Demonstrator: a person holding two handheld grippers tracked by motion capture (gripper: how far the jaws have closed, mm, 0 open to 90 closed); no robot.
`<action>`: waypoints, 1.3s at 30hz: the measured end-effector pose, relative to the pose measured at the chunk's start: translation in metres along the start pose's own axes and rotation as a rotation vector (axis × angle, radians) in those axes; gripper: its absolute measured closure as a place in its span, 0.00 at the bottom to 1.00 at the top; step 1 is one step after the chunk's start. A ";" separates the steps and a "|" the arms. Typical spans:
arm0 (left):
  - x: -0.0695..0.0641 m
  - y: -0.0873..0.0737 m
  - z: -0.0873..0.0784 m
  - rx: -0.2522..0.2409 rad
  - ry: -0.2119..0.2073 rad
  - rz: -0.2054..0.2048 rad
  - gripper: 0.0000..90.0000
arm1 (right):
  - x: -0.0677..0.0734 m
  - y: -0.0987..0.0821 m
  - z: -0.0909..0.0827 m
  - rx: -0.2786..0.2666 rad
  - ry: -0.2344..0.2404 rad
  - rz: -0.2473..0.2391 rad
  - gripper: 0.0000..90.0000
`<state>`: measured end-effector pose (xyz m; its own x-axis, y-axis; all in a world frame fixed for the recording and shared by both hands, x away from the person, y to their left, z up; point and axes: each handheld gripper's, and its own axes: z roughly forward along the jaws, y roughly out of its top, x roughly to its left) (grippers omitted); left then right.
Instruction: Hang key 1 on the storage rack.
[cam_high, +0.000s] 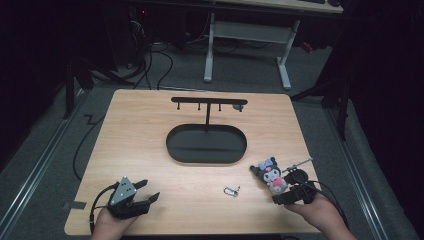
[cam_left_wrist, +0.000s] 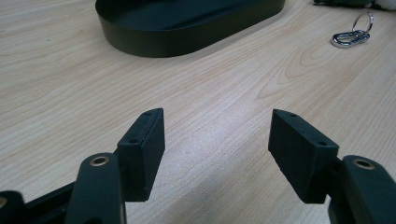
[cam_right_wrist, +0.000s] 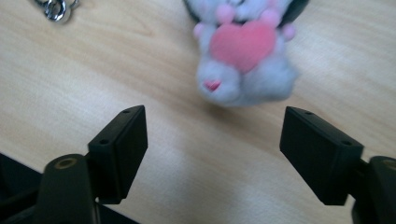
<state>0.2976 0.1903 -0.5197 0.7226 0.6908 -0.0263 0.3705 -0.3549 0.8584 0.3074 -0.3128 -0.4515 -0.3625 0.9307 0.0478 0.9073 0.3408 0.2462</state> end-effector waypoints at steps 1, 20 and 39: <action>0.000 0.000 0.000 -0.001 0.000 -0.001 0.41 | -0.002 0.003 -0.001 0.005 0.005 -0.003 0.24; 0.001 -0.001 0.000 0.005 -0.009 0.003 0.41 | -0.005 0.041 0.025 0.048 -0.025 -0.049 0.17; 0.000 -0.002 0.001 0.010 -0.010 0.004 0.41 | -0.008 0.041 0.042 0.071 -0.020 -0.056 0.44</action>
<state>0.2979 0.1906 -0.5214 0.7300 0.6829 -0.0276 0.3730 -0.3643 0.8533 0.3566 -0.3004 -0.4819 -0.4095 0.9121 0.0161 0.8988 0.4004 0.1783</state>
